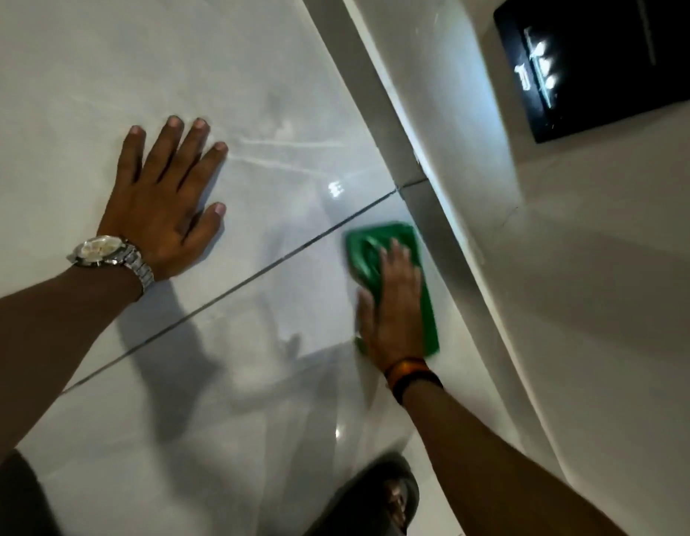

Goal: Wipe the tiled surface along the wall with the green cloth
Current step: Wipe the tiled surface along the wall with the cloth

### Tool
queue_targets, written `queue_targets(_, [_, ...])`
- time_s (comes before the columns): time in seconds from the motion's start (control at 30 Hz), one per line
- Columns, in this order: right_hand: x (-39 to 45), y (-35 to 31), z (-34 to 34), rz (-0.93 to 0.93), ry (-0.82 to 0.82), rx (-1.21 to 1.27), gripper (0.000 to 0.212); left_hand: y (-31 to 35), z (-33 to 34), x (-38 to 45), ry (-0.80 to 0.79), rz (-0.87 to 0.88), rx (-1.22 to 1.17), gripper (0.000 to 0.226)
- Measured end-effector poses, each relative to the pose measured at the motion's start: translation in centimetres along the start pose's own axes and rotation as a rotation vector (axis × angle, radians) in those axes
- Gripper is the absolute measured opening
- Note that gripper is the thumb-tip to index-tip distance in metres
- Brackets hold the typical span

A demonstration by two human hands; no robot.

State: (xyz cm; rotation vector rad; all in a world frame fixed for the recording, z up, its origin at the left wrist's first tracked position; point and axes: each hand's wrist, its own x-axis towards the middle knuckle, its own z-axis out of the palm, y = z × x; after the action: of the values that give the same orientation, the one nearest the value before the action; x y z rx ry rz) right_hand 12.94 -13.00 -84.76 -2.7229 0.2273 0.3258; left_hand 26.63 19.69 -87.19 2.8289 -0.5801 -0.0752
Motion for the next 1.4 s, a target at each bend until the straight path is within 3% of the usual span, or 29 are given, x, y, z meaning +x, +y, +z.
queue_targets(0.1, [-8.0, 6.4, -2.5, 0.203, -0.036, -0.057, 0.064, 0.0, -0.4, -0.4, -0.023, -0.014, -0.001, 0.076])
queue_targets(0.23, [-7.2, 9.5, -5.2, 0.043, -0.227, -0.200, 0.084, 1.6, -0.9, -0.5, -0.088, -0.092, -0.028, 0.076])
queue_targets(0.4, [2.6, 2.0, -4.5, -0.010, -0.224, -0.090, 0.088, 6.0, -1.8, -1.9, -0.214, -0.192, -0.138, 0.077])
queue_targets(0.53, [10.5, -6.4, -4.0, 0.009, -0.185, -0.004, 0.104, 7.9, -3.5, -2.5, -0.360, -0.192, -0.172, 0.078])
queue_targets(0.6, [12.0, -9.9, -5.0, 0.070, -0.255, -0.025, 0.093, 8.7, -5.6, -3.7, -0.400, -0.171, -0.188, 0.079])
queue_targets(0.7, [9.6, -15.5, -7.7, -0.001, -0.506, -0.029, 0.056, 10.4, -11.3, -7.6, -0.431, -0.199, -0.226, 0.086])
queue_targets(0.8, [2.1, -21.3, -11.5, 0.123, -0.644, 0.265, 0.037, 11.5, -18.3, -12.1, -0.476, -0.312, -0.271, 0.096])
queue_targets(0.87, [-2.9, -24.0, -14.9, 0.292, -0.485, 0.526, 0.040, 11.5, -23.7, -14.6, -0.464, -0.365, -0.306, 0.099])
queue_targets(0.93, [-7.1, -25.4, -18.9, 0.409, -0.350, 0.705, 0.046, 11.5, -28.6, -16.9, -0.445, -0.362, -0.334, 0.086])
queue_targets(1.1, [-14.8, -30.4, -35.3, 0.597, -0.169, 1.121, 0.043, 13.2, -44.8, -18.3, -0.430, -0.268, -0.353, 0.075])
queue_targets(1.23, [-18.2, -37.5, -51.4, 0.574, 0.045, 1.261, 0.039, 16.5, -60.3, -17.8, -0.387, -0.151, -0.311, 0.075])
queue_targets(1.4, [-21.0, -43.1, -65.7, 0.481, 0.239, 1.484, 0.040, 19.9, -74.1, -16.2, -0.150, -0.010, -0.369, 0.071])
